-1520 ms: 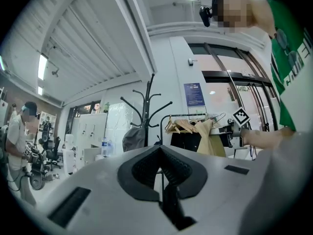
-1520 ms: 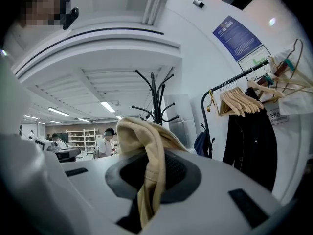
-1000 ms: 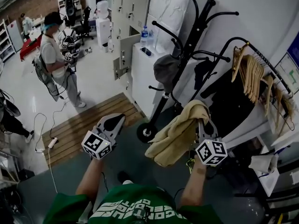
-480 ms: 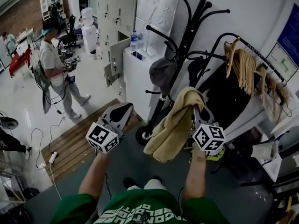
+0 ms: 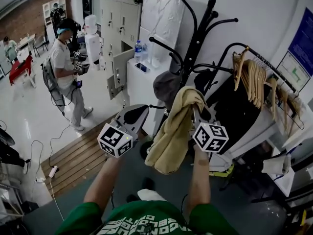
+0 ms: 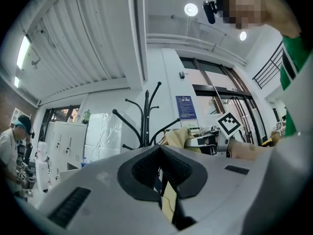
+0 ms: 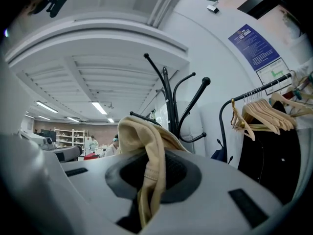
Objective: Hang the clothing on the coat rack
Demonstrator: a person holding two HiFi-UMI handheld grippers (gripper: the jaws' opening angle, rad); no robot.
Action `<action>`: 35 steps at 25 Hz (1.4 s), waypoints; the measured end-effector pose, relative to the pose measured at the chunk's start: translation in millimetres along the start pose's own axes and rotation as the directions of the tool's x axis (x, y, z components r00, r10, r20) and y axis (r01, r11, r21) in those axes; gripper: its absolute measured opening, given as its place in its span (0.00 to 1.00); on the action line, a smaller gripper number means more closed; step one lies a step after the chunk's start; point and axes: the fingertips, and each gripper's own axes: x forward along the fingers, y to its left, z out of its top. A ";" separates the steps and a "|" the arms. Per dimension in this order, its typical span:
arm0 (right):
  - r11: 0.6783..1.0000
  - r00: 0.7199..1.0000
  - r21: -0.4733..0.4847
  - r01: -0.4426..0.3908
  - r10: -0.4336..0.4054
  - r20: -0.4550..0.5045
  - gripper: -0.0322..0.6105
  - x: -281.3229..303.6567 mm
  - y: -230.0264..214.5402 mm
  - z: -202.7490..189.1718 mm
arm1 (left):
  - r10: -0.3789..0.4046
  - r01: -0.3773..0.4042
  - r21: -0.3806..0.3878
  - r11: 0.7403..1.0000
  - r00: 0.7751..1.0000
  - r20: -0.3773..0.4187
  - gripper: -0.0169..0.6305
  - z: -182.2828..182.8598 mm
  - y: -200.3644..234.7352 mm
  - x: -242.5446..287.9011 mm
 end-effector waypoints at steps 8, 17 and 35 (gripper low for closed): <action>1.000 1.000 -0.022 -0.020 0.020 0.002 0.12 46.2 -3.8 8.5 | -0.003 0.003 0.015 1.000 1.000 0.003 0.03 1.8 17.8 30.0; 0.998 0.999 -0.061 -0.012 0.011 -0.031 0.12 93.3 -14.4 -3.7 | -0.004 0.004 0.022 1.000 1.000 -0.004 0.03 -4.0 35.6 54.0; 0.997 0.994 -0.058 -0.044 0.038 -0.099 0.12 117.5 -18.7 -50.3 | -0.023 0.023 0.011 1.000 0.999 -0.038 0.03 -25.1 48.0 78.5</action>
